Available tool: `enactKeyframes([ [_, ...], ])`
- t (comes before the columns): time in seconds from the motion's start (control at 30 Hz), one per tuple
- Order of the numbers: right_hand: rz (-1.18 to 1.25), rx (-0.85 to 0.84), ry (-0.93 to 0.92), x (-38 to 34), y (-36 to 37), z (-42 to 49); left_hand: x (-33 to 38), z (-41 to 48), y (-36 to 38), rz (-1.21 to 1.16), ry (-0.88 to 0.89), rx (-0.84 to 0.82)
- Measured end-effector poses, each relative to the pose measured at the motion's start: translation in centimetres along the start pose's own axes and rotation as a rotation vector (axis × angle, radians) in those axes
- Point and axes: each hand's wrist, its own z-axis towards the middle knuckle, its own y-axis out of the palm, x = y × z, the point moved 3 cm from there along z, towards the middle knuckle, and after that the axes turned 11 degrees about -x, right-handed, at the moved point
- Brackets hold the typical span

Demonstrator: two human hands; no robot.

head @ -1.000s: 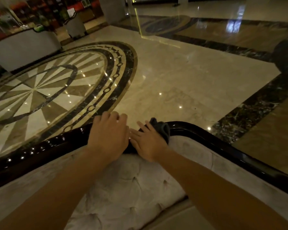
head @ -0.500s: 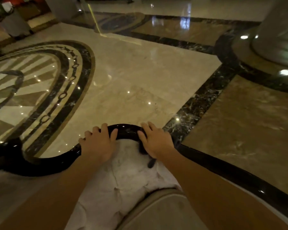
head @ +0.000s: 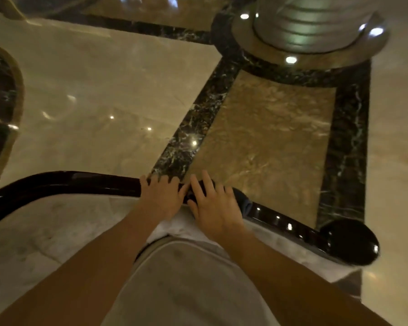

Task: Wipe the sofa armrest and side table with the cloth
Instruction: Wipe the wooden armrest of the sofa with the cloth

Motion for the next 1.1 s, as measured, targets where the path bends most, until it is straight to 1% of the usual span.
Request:
enactKeyframes([
  [0.1, 0.031, 0.040, 0.090, 5.1, 0.0, -4.9, 4.1, -0.7, 0.2, -0.059, 0.021, 0.078],
  [0.13, 0.049, 0.043, 0.117, 6.4, 0.0, -6.1, 5.0, -0.9, 0.2, -0.085, 0.042, 0.098],
  [0.17, 0.091, 0.048, 0.168, 8.9, 0.3, -8.6, 8.0, -1.3, 0.0, -0.110, 0.094, 0.109],
  [0.23, 0.143, 0.039, 0.212, 11.2, 0.9, -10.9, 10.6, -2.0, -0.5, -0.141, 0.145, 0.179],
  [0.27, 0.152, 0.024, 0.243, 12.1, 1.2, -11.7, 11.4, -2.4, -0.7, -0.125, 0.173, 0.214],
  [0.33, 0.121, -0.035, 0.351, 16.5, 2.5, -16.0, 17.2, -4.0, -1.1, -0.023, 0.306, 0.217],
  [0.4, 0.002, -0.072, 0.330, 19.3, 3.7, -19.2, 21.6, -5.7, -0.9, 0.071, 0.377, 0.234],
  [0.43, -0.010, -0.097, 0.307, 20.2, 3.8, -20.2, 23.6, -6.2, -0.8, 0.099, 0.391, 0.233],
  [0.5, 0.002, -0.093, 0.282, 21.8, 3.4, -20.0, 26.1, -6.5, -0.6, 0.142, 0.366, 0.171],
  [0.57, 0.059, -0.043, 0.318, 23.9, 2.4, -17.8, 27.4, -6.3, -0.3, 0.140, 0.326, 0.119],
  [0.67, 0.116, -0.014, 0.470, 26.7, 0.9, -15.1, 27.5, -6.6, -0.1, 0.156, 0.312, 0.178],
  [0.7, 0.138, 0.043, 0.494, 26.9, 0.8, -15.6, 27.2, -6.9, -0.1, 0.139, 0.312, 0.196],
  [0.73, 0.200, 0.137, 0.527, 27.1, 1.2, -16.7, 27.3, -6.9, -0.1, 0.144, 0.314, 0.214],
  [0.8, 0.438, 0.315, 0.605, 26.8, 3.1, -20.1, 27.4, -6.9, -0.1, 0.117, 0.280, 0.256],
  [0.83, 0.540, 0.351, 0.638, 26.4, 4.5, -21.7, 27.6, -6.9, -0.2, 0.093, 0.277, 0.290],
  [0.87, 0.578, 0.353, 0.654, 25.7, 5.6, -22.9, 27.8, -7.0, -0.1, 0.085, 0.271, 0.316],
  [0.9, 0.543, 0.346, 0.636, 25.3, 6.1, -23.3, 27.9, -6.9, 0.0, 0.096, 0.253, 0.342],
  [1.0, 0.361, 0.262, 0.564, 25.8, 6.0, -22.2, 28.2, -6.5, 0.1, 0.129, 0.234, 0.356],
  [1.03, 0.321, 0.232, 0.535, 26.1, 5.8, -21.9, 28.2, -6.4, 0.2, 0.135, 0.240, 0.366],
  [1.1, 0.336, 0.179, 0.416, 27.1, 5.1, -21.2, 27.9, -6.3, 0.3, 0.142, 0.256, 0.404],
])
